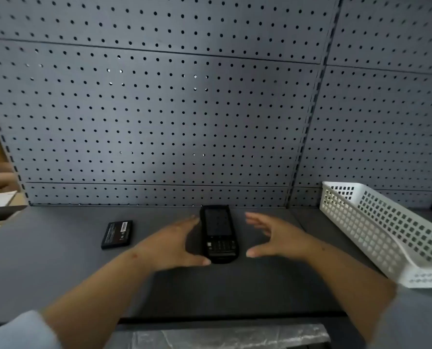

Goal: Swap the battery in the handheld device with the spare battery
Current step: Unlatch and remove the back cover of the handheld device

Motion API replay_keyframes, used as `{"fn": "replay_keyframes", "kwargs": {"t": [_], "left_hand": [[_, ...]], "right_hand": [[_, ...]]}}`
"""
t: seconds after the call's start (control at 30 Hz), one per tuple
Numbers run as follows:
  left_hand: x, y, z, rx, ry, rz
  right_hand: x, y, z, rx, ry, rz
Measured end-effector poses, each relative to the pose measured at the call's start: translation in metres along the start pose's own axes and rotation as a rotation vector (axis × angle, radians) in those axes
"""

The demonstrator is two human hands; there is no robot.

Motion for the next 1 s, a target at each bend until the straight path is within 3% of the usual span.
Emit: {"fn": "replay_keyframes", "kwargs": {"t": [0.2,0.37,0.67,1.0], "left_hand": [[-0.005,0.018,0.01,0.042,0.042,0.117],[-0.01,0.019,0.002,-0.041,-0.019,0.147],[-0.009,0.023,-0.002,-0.099,-0.169,0.11],[-0.009,0.027,0.021,0.021,-0.402,-0.014]], "right_hand": [[-0.013,0.019,0.013,0.071,-0.161,0.068],[-0.009,0.028,0.012,0.058,-0.219,0.05],[-0.009,0.033,0.009,0.034,-0.16,0.024],[0.022,0.035,-0.006,-0.052,0.044,-0.119]]}}
Point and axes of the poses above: each hand's wrist, its own y-axis towards the middle knuckle, its own z-axis out of the palm, x = y × z, the point moved 9 cm from there along y, towards the middle knuckle, and after that the axes turned 3 degrees about y, right-handed, at the moved point
